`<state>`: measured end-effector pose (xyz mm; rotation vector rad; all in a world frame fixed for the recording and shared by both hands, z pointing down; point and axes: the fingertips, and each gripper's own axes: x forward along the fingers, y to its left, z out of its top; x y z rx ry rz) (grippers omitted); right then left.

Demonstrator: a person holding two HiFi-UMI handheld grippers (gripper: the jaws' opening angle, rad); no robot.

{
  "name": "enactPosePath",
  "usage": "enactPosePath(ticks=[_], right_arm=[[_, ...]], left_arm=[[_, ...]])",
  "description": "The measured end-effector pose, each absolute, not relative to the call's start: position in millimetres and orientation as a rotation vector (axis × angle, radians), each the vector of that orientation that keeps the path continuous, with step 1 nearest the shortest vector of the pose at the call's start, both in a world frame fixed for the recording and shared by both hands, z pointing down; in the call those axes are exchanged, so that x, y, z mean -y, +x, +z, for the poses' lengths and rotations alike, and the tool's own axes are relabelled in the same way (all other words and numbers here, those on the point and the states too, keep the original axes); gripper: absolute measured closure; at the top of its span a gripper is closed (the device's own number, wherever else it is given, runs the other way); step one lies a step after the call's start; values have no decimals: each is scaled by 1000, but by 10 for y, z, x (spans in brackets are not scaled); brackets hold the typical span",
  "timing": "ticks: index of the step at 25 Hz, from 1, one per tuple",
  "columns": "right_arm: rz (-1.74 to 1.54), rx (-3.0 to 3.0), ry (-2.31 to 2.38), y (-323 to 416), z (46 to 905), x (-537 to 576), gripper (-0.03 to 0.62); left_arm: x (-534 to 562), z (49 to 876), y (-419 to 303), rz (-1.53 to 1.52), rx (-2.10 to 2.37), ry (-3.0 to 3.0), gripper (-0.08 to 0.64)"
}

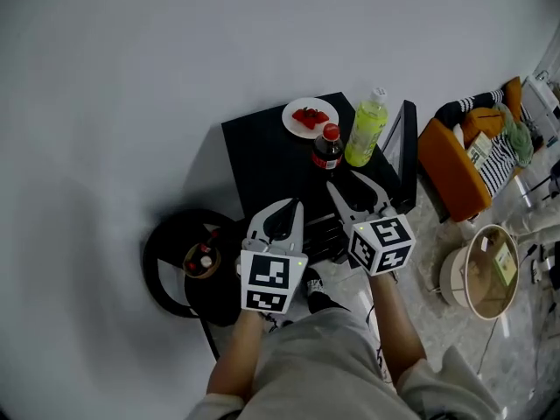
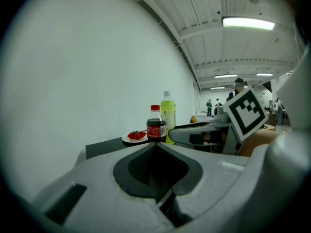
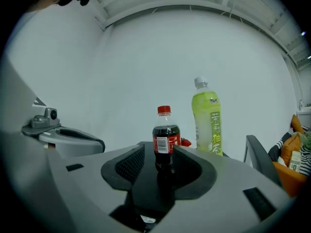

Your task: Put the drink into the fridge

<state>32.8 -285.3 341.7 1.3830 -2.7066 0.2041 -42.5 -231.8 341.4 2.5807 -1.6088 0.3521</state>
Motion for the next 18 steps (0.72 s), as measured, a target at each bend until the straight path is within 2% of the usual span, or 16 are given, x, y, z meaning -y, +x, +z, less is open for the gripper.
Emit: enactPosePath(ticks=[2,5,18], right_arm=[[212,2690,1359,299,3417,2992,396],[233,2653,1313,225,3462,3208,332],[221,2614,1144,-55,3582,3621,314]], left_arm=[[2450,3355,-439,353,1610,2580,551],[2644,3266,-452,356,1620,2588,551],[3020,3117,-578,318,1662,2557,551]])
